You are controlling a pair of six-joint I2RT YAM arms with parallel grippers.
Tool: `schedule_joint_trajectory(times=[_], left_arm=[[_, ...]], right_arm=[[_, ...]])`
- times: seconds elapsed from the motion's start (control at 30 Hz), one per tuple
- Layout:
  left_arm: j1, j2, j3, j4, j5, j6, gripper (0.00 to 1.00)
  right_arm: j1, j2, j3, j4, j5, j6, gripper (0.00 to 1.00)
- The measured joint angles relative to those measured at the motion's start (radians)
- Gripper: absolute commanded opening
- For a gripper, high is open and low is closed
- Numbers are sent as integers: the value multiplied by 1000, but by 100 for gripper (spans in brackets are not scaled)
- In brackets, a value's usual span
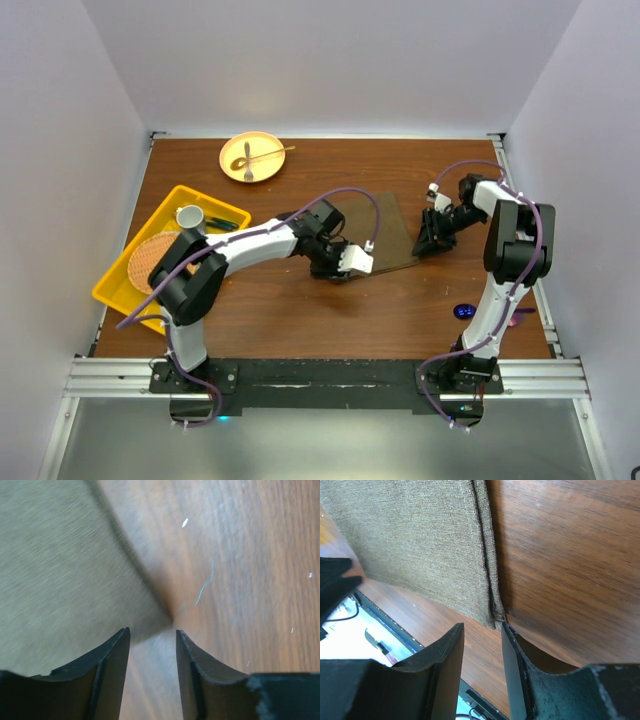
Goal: Fold the napkin into a case and place the utensils inside
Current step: Smooth out the square-folded napkin at the center of the board.
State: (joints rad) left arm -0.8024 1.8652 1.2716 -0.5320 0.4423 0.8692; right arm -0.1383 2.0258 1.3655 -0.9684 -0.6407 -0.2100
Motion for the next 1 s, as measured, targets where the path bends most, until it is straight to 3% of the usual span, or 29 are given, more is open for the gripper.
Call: schedule_joint_trajectory(times=[0.1,0.27,0.6,1.0], left_arm=[[32,-48,-24,2,21,25,30],[50,-67,-39,10,62,90,26],[48,-54,-43,-1,127,246,32],[42,9,-37,-9,134,280,33]], right_arm=[[0,0,0,0,-1,0,40],[0,0,0,-1,-2,0,40],[-5,0,0,-3,-3,0,40],[-14,0,-1,-3,-5,0,40]])
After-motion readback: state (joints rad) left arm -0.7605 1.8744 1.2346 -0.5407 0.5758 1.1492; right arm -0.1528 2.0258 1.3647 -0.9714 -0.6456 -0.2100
